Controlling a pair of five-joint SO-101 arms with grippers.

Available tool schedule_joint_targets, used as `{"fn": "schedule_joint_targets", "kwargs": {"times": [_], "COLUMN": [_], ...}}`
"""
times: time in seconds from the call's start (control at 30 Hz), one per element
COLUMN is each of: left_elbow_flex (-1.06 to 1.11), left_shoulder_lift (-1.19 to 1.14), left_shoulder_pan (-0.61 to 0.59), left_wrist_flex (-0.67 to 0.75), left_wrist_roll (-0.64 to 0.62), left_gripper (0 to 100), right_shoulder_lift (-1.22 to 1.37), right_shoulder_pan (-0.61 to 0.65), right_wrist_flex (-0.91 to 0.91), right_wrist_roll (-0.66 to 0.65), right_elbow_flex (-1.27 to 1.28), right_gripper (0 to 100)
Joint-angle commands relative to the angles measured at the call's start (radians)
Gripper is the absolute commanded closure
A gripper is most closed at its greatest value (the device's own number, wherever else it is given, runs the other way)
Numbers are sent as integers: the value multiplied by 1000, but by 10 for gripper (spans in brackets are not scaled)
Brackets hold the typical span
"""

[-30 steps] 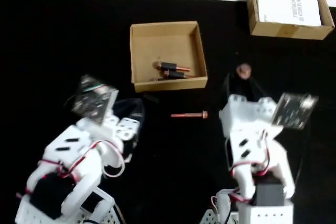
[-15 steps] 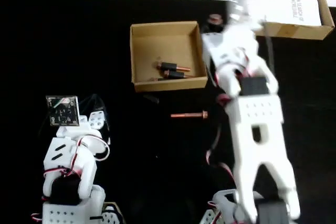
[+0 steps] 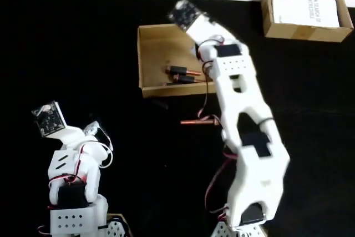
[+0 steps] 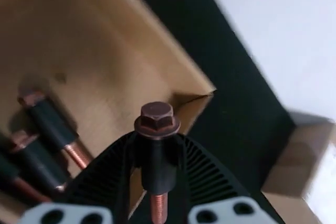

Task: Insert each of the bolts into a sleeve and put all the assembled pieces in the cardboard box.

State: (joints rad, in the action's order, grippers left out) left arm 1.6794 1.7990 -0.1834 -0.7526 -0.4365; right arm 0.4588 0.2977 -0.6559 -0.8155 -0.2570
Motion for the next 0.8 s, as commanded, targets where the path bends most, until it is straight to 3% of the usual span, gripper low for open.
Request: {"fn": "schedule_joint_targets", "kwargs": {"times": [0.0, 0.23, 0.4, 0.57, 0.77], "left_elbow_flex": [18, 18, 18, 18, 18], "left_shoulder_lift": [5, 5, 5, 5, 5], "left_shoulder_pan": [-7, -4, -1, -1, -1], "left_wrist_flex": [-6, 5, 5, 5, 5], "left_wrist_roll": [-15, -9, -9, -9, -9], "left_gripper": [988, 987, 987, 987, 987], "right_shoulder_lift": [145, 415, 446, 427, 288], "right_shoulder_pan": [25, 94, 125, 124, 160], "right_wrist_flex": [24, 18, 4, -272, -650], "right_wrist_roll": [-63, -61, -61, -52, 203], "right_elbow_flex": [-183, -453, -483, -507, -610], "right_gripper": [991, 991, 991, 933, 839]}}
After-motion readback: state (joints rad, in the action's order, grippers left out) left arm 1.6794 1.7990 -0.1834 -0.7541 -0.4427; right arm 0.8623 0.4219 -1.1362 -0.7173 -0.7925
